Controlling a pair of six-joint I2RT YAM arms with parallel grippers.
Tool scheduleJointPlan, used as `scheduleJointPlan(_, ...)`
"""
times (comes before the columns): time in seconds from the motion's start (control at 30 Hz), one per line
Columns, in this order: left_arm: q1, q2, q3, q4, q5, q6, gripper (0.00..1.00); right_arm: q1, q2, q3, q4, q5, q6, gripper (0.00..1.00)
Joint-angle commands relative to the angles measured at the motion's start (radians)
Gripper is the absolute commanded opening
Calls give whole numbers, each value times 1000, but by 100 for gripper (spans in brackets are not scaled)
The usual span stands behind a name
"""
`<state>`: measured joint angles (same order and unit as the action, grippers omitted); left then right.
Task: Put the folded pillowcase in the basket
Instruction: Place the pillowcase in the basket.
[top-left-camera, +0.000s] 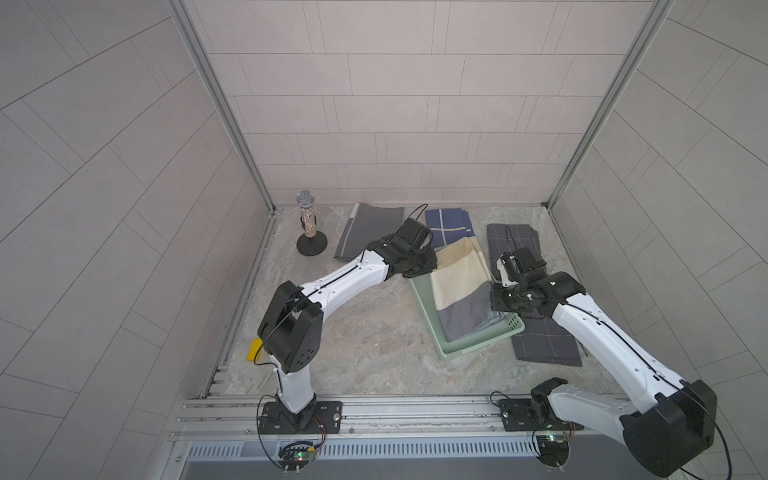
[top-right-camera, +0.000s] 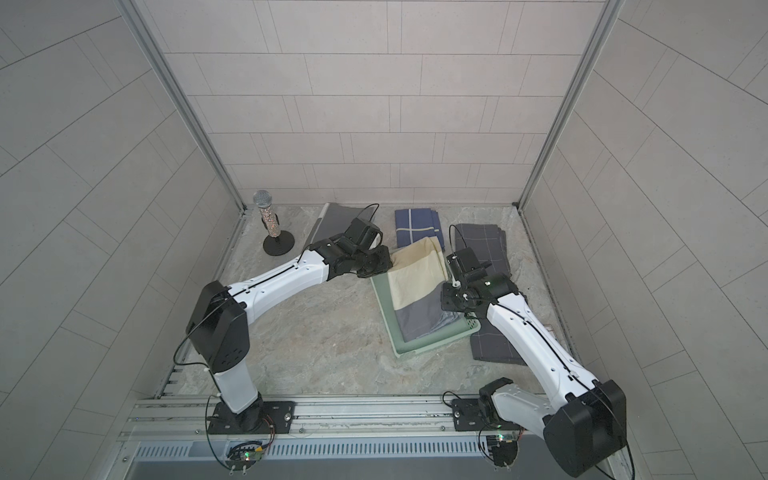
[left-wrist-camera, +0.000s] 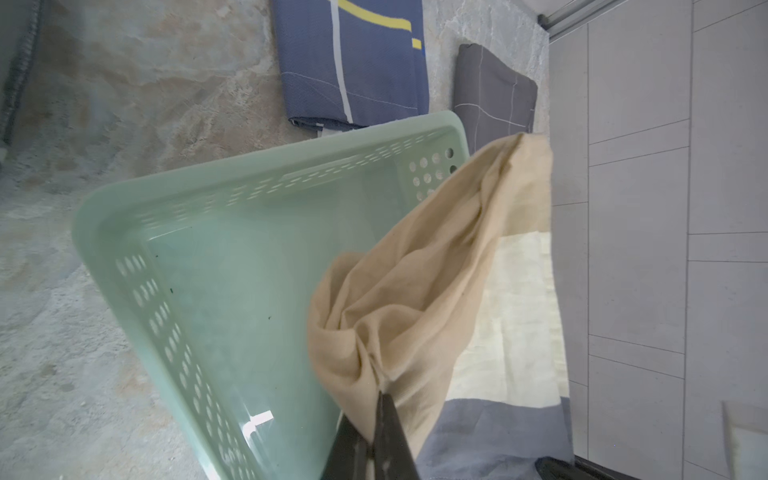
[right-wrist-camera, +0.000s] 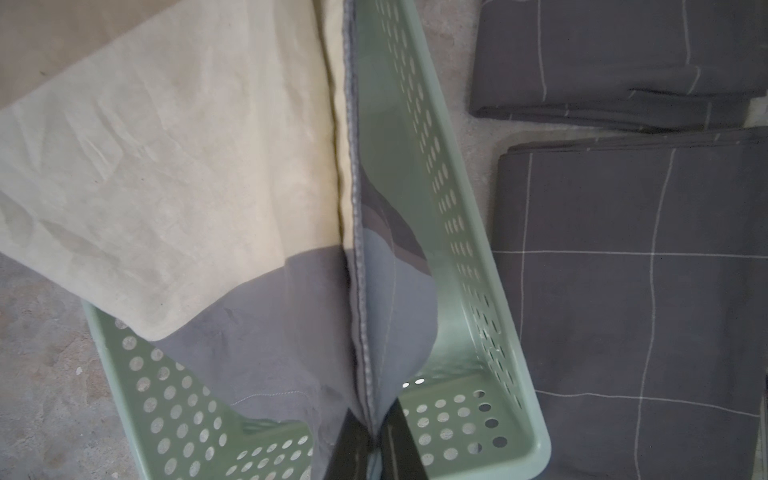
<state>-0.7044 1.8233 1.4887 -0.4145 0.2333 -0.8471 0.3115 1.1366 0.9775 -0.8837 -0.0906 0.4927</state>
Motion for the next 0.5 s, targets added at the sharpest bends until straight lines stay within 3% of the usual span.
scheduleJointPlan(0.0, 4, 16, 36, 2, -31, 24, 0, -32, 33, -8, 38, -27, -29, 0)
scheduleJointPlan(0.47, 22, 48, -47, -39, -98, 23, 0, -51, 180, -73, 127, -80, -42, 0)
